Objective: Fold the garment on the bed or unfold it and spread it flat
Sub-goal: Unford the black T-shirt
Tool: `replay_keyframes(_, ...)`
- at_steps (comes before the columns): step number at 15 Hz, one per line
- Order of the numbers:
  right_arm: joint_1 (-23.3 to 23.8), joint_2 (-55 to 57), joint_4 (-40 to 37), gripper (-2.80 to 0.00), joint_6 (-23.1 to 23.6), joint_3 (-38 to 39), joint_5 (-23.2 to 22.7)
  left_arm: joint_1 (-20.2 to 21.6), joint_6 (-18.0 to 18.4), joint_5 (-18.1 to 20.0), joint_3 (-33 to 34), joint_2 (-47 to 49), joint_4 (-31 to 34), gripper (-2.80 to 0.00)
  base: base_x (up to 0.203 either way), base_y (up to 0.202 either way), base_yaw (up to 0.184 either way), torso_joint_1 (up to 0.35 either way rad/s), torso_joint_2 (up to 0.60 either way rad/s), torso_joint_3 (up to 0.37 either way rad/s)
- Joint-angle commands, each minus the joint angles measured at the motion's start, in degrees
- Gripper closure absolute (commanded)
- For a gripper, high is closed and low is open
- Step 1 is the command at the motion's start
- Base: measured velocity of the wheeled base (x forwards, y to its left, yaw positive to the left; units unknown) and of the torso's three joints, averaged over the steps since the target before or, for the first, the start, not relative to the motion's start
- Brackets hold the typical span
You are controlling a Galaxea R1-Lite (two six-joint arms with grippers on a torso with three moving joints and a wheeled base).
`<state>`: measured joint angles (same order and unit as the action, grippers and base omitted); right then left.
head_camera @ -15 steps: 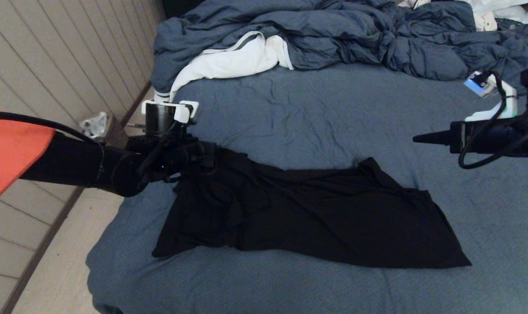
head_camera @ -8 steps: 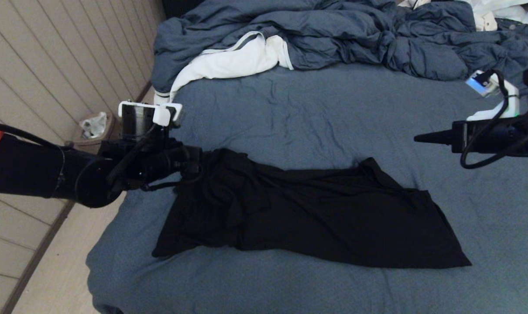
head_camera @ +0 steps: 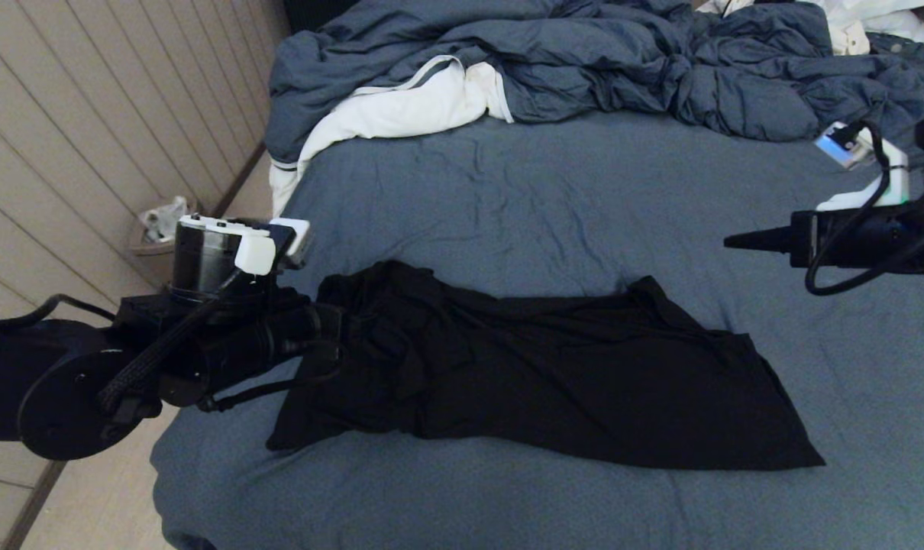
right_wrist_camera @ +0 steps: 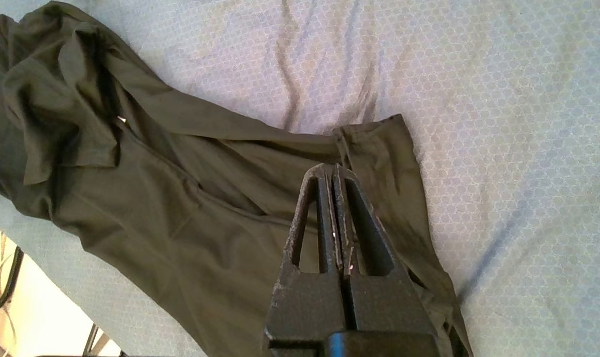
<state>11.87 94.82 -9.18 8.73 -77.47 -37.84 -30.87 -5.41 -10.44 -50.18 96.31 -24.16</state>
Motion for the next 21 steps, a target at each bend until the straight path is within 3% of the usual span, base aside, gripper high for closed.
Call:
replay_keyframes(1, -0.01, 0.02, -0.05, 0.00, 0.06, 0.04, -0.22, -0.62, -0.39, -0.11, 1.14, -1.86, -0.27, -2.80, 0.000, 0.000, 0.000, 0.000, 0.00, 0.000)
replay_keyframes(4, -0.01, 0.02, -0.05, 0.00, 0.06, 0.04, -0.22, -1.02, -0.48, 0.06, 2.19, -1.74, -0.54, -2.80, 0.000, 0.000, 0.000, 0.000, 0.00, 0.000)
replay_keyframes(5, -0.01, 0.02, -0.05, 0.00, 0.06, 0.04, -0.22, -1.30, -0.48, 0.07, 2.54, -1.65, -0.47, 0.00, 0.000, 0.000, 0.000, 0.000, 0.00, 0.000)
replay_keyframes(9, -0.01, 0.07, -0.05, 0.00, 0.06, 0.04, -0.22, -4.45, -2.09, -0.07, 1.57, -0.16, 0.23, 0.00, 0.000, 0.000, 0.000, 0.000, 0.00, 0.000)
replay_keyframes(14, -0.01, 0.37, -0.05, 0.00, 0.06, -0.14, -0.13, -12.92, -2.75, -0.08, 1.15, 1.12, 4.59, 0.00, 0.000, 0.000, 0.000, 0.000, 0.00, 0.000)
replay_keyframes(19, -0.01, 0.46, -0.05, 0.00, 0.15, -0.14, -0.04, -13.83, -3.82, -0.17, -0.18, 2.33, 6.83, 0.00, 0.000, 0.000, 0.000, 0.000, 0.00, 0.000)
replay_keyframes(20, -0.01, 0.46, -0.05, 0.00, 0.15, -0.14, -0.04, -13.86, -4.10, -0.19, -0.36, 3.22, 6.77, -2.80, 0.000, 0.000, 0.000, 0.000, 0.00, 0.000)
replay_keyframes(21, -0.01, 0.46, -0.05, 0.00, 0.15, -0.14, -0.04, -13.86, -4.96, -0.20, -0.81, 4.08, 6.82, -2.80, 0.000, 0.000, 0.000, 0.000, 0.00, 0.000)
